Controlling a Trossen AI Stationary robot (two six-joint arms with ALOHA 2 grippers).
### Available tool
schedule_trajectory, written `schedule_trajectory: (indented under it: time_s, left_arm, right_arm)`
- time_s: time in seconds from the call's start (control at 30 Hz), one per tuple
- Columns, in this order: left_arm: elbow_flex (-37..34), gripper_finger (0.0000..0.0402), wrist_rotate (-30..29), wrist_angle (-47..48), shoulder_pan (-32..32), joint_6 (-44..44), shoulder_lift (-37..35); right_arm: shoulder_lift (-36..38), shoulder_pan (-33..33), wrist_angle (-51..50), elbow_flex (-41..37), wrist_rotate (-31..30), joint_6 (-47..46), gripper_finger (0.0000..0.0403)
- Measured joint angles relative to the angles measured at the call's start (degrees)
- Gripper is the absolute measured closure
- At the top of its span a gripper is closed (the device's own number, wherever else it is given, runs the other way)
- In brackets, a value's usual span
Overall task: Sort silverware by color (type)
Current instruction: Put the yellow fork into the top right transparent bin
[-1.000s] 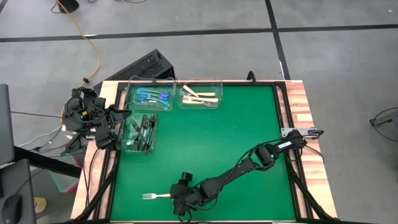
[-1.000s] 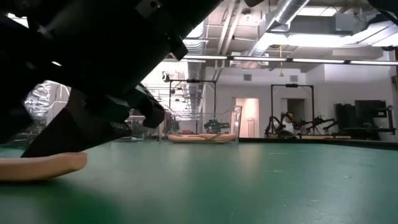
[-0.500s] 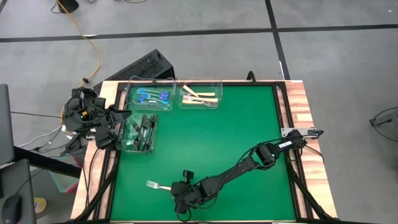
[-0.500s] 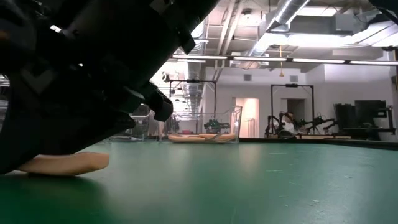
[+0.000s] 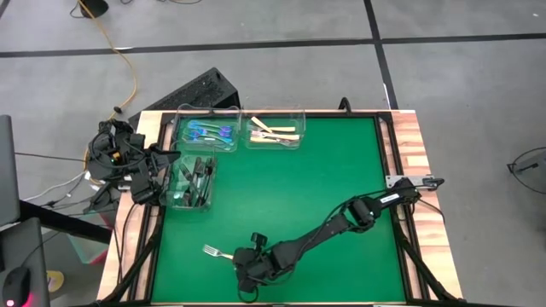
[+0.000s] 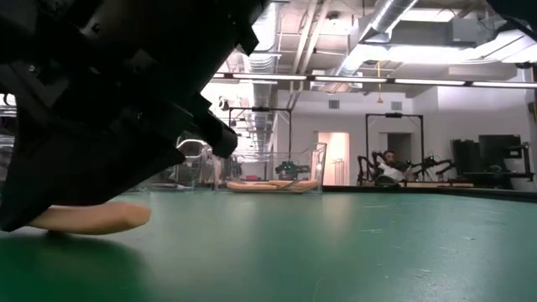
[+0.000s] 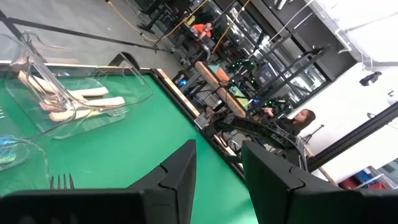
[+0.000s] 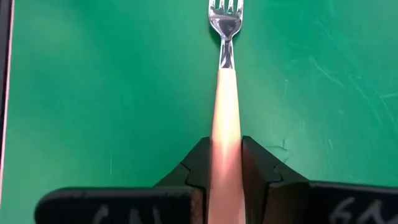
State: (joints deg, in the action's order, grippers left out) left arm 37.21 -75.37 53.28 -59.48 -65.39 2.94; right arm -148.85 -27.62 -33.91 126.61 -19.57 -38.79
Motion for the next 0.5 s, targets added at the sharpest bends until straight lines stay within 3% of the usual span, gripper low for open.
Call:
schedule_trajectory:
  time_s: [0.27, 0.5]
  left_arm:
    - [0.0, 0.0289, -0.46, -0.02, 0.0, -0.35, 0.0]
    - [0.0, 0.0289, -0.47, 0.0, 0.0, -1.29, 0.0]
  right_arm:
    - [-0.36, 1.63, -10.94, 7.76, 0.23, 7.06, 0.0338]
    - [1.94, 2.38, -13.96, 8.01, -0.78, 13.66, 0.0338]
